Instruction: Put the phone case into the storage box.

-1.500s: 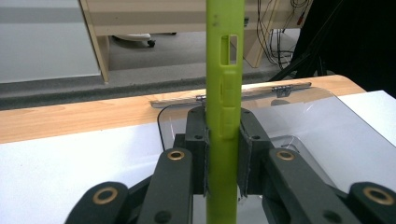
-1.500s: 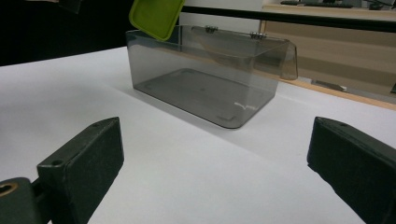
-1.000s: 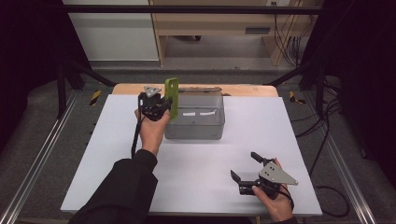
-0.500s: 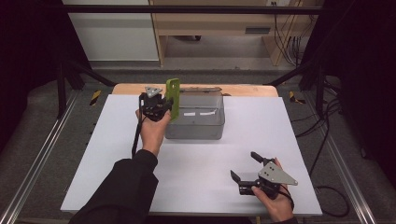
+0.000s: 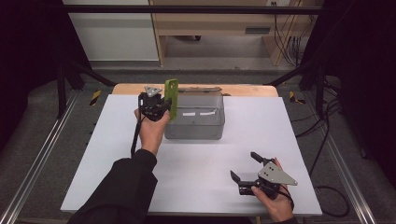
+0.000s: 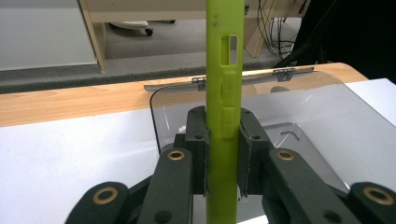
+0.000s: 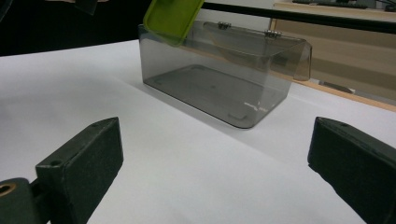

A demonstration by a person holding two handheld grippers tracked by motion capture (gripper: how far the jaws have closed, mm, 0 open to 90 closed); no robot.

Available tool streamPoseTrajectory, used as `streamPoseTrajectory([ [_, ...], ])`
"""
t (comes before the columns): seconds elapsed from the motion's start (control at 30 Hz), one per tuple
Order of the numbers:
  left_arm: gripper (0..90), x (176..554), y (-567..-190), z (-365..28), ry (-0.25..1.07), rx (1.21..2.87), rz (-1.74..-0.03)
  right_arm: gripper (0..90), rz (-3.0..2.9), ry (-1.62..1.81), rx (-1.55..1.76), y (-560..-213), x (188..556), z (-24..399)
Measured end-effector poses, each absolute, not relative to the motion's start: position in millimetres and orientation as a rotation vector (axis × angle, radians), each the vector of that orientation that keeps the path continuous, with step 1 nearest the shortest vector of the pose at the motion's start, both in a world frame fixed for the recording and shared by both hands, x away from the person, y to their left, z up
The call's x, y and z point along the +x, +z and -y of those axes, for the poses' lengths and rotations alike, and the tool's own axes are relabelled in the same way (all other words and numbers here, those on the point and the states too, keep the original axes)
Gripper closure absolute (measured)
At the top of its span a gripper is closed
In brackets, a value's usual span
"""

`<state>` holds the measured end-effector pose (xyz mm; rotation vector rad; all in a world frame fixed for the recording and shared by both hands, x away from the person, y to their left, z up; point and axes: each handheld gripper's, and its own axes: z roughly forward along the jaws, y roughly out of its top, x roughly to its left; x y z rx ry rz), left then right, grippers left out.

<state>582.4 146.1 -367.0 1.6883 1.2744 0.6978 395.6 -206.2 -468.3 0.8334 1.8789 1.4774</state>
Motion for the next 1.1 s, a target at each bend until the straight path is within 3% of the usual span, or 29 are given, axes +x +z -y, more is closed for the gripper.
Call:
streamPoseTrajectory([
  [0.47, 77.3, 583, -375, -151, 0.736, 1.699, -1.302, 4.3, -1.893, 1.476, 0.834, -469, 396, 205],
  [1.1, 77.3, 587, -390, -150, 0.684, 1.754, -1.314, 3.8, -1.905, 1.468, 0.833, -470, 396, 204],
])
